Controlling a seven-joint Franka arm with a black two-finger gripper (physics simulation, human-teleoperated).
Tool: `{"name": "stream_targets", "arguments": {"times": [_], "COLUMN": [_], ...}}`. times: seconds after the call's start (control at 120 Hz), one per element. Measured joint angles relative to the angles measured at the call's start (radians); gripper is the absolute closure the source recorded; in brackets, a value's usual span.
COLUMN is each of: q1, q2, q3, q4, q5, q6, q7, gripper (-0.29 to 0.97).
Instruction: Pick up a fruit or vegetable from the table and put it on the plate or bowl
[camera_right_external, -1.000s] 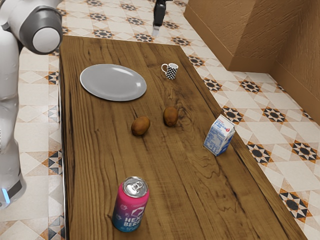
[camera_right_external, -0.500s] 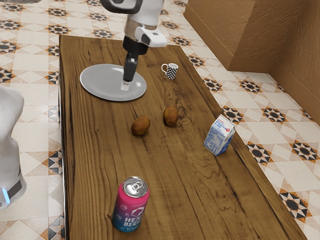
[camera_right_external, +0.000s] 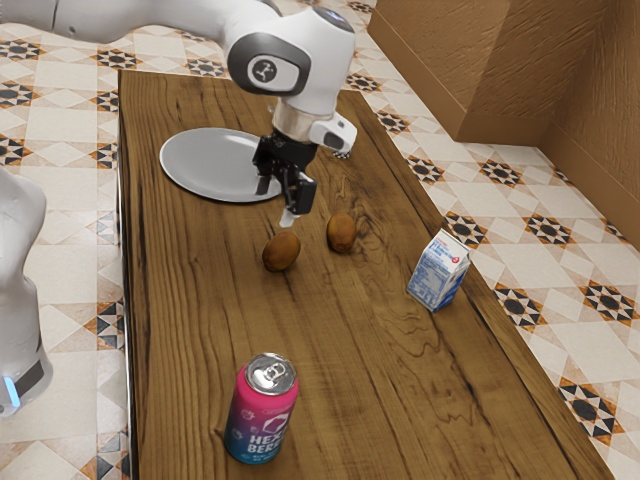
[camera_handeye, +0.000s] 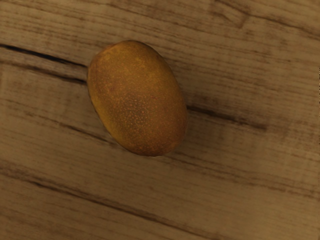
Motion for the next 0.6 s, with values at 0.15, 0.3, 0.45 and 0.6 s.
{"name": "stream_targets", "arguments": {"times": [0.15,0.3,0.45,0.6], "q1": [0.008,0.03,0.037,0.049], "q2": [0.006,0.013,0.043,0.07], "q3": [-0.002,-0.002,-0.002,-0.002], "q4": [-0.049,-0.068,-0.075,-0.091], "q5": [-0.007,-0.016,-0.019,-0.019], "q6": [0.098,0.167,0.204,0.233], "q7": [-0.108,-0.192,-0.257,-0.307], "gripper": [0.0,0.0,0.0,0.0]}}
